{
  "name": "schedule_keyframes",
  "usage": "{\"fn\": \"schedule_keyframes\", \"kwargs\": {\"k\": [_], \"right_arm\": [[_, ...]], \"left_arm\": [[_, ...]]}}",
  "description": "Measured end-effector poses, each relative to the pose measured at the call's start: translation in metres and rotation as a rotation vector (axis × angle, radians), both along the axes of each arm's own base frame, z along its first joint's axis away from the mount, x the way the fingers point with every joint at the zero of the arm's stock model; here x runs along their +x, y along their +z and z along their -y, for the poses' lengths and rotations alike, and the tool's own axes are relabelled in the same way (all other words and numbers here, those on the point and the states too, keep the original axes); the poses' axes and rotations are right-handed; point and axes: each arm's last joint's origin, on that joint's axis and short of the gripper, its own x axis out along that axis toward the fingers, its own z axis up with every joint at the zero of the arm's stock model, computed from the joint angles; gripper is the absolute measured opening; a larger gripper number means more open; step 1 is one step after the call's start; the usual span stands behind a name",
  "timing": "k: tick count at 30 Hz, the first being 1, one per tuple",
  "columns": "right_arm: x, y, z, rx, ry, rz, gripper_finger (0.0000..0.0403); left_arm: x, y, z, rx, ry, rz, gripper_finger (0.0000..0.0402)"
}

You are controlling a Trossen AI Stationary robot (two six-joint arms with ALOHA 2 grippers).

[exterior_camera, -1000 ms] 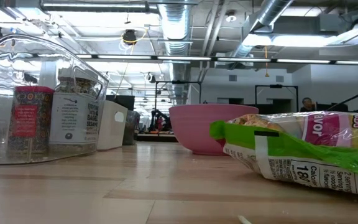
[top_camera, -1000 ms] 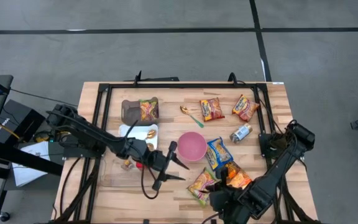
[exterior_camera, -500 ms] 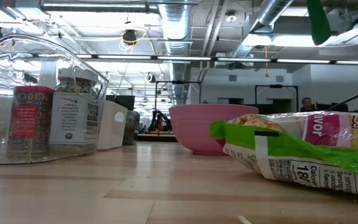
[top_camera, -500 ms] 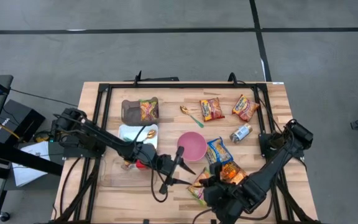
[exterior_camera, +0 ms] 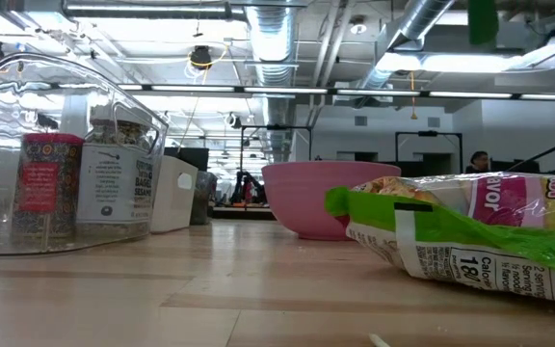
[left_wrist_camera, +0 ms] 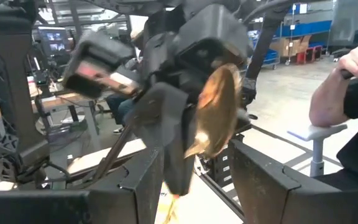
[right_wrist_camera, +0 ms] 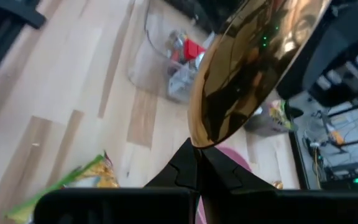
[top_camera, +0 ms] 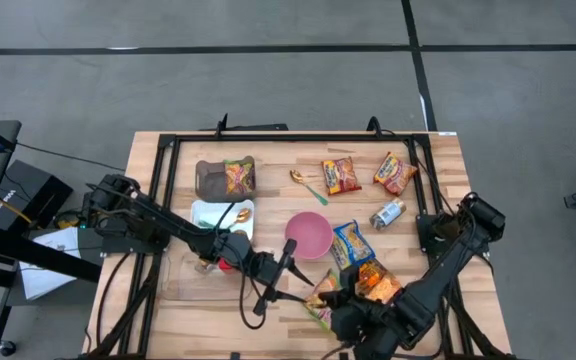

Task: Pick & Place Food Item
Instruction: Put the green spoon into the white bin

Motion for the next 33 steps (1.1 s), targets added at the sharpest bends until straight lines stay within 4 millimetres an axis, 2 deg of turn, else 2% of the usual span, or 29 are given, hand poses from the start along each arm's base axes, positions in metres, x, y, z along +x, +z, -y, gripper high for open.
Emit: {"fn": "schedule_keyframes", "kwargs": {"k": [7,19,33], "right_arm": [[0.007,0.007,-0.005,0.012,0.017,0.084,0.0000],[0.010,0.011,-0.004,-0.063,-0.080,0.210,0.0000],[0.017,0.012,0.001,-0.046,-0.107,0.229,0.0000]], "left_arm": [[0.000,0.001,0.000,0.021,-0.009,0.023,0.0172],[-0.002,0.007,0.002,0.018,-0.052,0.085,0.0172],[-0.002,0.011,0.003,0.002,-0.053,0.123,0.0172]]}}
